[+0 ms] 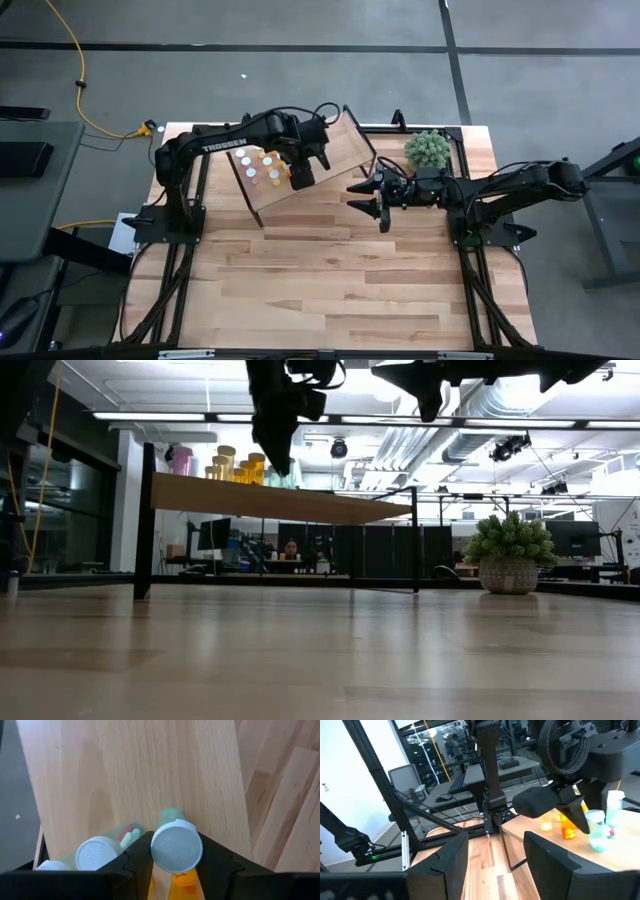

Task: Pick and place medicine bottles onto shelf by color
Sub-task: Put the blue pill bottle on the shelf aligned with the other blue pill bottles, then return to Home Position

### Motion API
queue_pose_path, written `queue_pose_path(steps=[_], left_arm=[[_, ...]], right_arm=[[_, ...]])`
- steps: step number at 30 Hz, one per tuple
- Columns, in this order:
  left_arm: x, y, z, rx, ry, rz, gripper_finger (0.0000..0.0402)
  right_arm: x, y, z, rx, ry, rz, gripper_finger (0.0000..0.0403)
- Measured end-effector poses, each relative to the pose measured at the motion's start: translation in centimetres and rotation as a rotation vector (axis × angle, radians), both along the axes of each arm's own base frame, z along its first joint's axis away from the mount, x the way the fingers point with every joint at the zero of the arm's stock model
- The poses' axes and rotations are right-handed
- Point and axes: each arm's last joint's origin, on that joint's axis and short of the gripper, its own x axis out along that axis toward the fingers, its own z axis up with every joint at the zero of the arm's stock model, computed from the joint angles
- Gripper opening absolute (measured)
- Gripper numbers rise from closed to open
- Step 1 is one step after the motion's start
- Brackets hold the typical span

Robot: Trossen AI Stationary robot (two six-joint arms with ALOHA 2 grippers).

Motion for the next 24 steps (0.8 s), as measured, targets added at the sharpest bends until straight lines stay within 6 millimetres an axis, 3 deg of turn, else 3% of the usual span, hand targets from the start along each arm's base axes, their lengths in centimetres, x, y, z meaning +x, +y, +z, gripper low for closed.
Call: queue_pose_path(steps=[15,24], left_arm=[[0.1,0.1,0.2,0.039,-0.008,-0.002,0.0194],[0.3,0.2,4.5,0.092,-0.146,0.000,0.0236]], right_arm=[[0.0,0.0,0.0,0.000,0.000,-0.002,0.0183],[0.0,0.0,0.0,0.000,0.001,-0.002,0.0183]])
